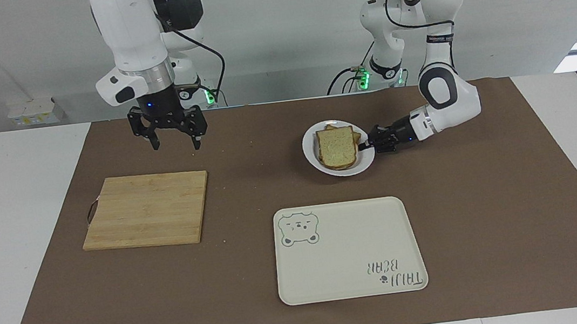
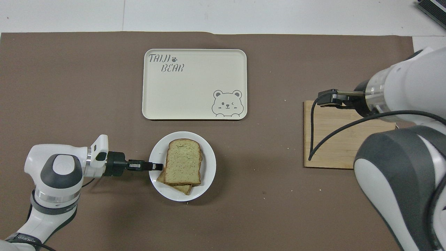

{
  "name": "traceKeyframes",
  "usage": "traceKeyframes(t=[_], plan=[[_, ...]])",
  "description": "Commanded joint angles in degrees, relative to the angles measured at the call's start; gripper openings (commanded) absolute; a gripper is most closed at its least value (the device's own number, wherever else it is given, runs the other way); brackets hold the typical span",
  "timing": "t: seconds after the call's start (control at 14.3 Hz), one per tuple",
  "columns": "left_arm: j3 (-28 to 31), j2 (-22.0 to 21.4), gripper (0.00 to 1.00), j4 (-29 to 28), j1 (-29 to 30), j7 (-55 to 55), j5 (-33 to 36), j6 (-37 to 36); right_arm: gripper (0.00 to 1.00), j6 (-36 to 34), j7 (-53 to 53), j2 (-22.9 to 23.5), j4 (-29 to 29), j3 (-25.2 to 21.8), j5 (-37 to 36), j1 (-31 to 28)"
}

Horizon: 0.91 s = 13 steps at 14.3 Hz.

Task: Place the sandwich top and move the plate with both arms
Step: 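Slide the plate with the left gripper onto the bear tray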

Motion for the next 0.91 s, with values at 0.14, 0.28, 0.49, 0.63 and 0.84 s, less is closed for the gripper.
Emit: traceKeyframes(t=[0.14, 0.28, 0.49, 0.63, 0.84], plan=[[0.02, 4.69, 0.00, 10.16, 0.72, -5.39, -1.23, -3.23, 1.00, -6.84, -3.30, -1.29, 3.70, -0.87, 0.34, -1.14], [0.02, 6.62, 0.00, 14.11, 1.07, -7.32, -0.71, -3.14, 1.00, -11.85, -7.68, -1.64, 6.08, -3.06, 0.43, -1.32], [-0.15, 11.28, 0.00, 23.15, 1.16, -13.90, 3.31, -2.08, 1.00, -15.03, -8.76, -4.88, 6.53, -6.31, 0.78, -1.32], [-0.15, 14.53, 0.00, 29.58, 0.89, -19.00, 5.88, -2.17, 1.00, -15.91, -8.94, -5.51, 6.53, -8.42, 0.69, -1.32], [-0.33, 19.97, 0.00, 38.18, 0.19, -26.48, 8.60, -1.47, 1.00, -14.87, -13.13, -6.39, 4.52, -10.63, 2.10, -1.32]])
